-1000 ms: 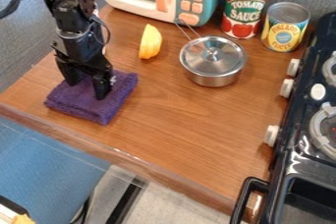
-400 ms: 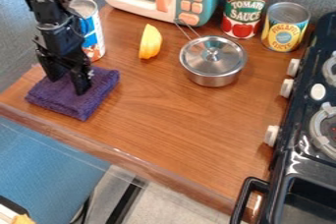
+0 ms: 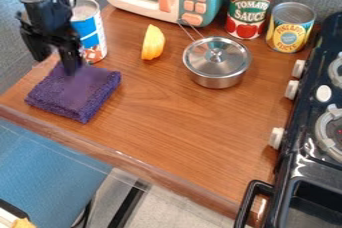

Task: Move the purple cloth to the bottom right side

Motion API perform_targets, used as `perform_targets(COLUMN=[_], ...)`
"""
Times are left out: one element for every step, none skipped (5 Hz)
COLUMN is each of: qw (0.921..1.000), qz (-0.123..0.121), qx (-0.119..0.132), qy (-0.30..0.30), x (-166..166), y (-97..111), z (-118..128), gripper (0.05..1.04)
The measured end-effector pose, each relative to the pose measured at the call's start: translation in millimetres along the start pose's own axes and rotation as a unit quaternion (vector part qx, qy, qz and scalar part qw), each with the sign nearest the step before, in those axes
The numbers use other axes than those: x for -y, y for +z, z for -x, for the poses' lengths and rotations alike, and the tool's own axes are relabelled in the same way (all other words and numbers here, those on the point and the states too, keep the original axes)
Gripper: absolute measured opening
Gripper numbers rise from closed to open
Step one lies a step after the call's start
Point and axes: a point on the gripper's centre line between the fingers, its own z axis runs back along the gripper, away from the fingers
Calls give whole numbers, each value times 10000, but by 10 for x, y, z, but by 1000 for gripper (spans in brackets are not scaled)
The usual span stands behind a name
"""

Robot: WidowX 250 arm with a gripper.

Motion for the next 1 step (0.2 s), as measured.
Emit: perform_targets(qw=[9999], qz=[-140], qx=[-49], qy=[71], x=[-41], y=[24], z=[21], gripper=[998])
